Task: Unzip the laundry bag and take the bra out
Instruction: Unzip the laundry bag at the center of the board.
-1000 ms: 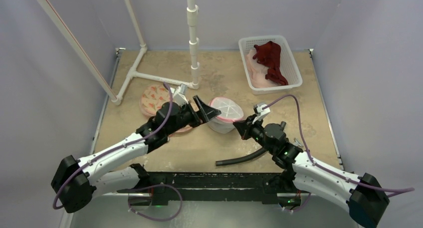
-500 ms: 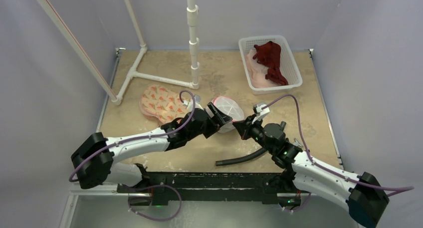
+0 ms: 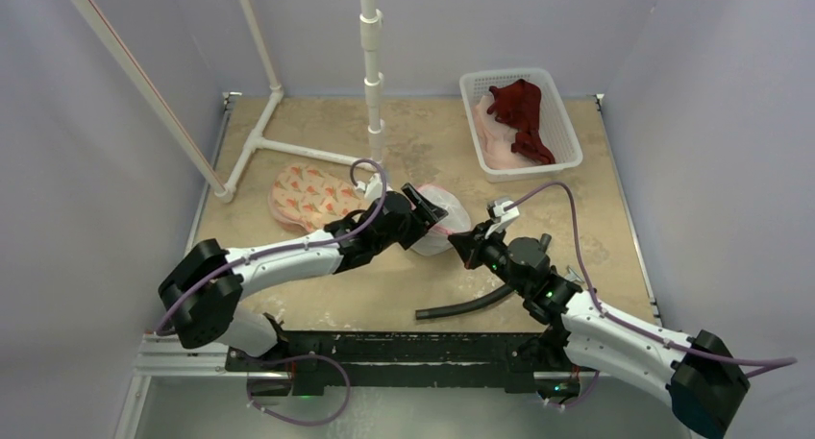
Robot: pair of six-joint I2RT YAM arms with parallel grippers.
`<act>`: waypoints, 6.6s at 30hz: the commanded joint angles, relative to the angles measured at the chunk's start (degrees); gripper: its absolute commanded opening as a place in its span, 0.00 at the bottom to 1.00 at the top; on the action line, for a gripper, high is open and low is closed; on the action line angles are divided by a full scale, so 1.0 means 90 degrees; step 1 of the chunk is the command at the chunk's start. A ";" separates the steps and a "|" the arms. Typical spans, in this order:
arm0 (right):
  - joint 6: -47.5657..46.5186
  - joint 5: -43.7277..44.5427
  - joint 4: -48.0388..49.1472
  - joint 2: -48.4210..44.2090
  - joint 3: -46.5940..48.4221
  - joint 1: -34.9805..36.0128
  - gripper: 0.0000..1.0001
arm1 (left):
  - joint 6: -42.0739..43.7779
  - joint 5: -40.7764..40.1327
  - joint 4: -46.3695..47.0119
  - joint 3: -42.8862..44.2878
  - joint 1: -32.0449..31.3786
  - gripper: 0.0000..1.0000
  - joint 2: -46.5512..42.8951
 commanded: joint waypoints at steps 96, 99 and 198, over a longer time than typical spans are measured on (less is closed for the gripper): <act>0.0061 0.0135 0.0238 -0.0187 -0.0139 -0.0042 0.00 | 0.0818 0.1883 0.0515 -0.1797 0.1254 0.78 -0.2573; 0.0048 0.0135 0.0227 -0.0153 -0.0124 -0.0045 0.00 | 0.0330 0.1355 0.0565 -0.1613 0.0563 0.79 -0.2220; 0.1126 0.0221 -0.0367 -0.0490 0.0214 -0.0060 0.77 | 0.4622 0.0589 -0.0950 -0.0784 0.1167 0.67 -0.2681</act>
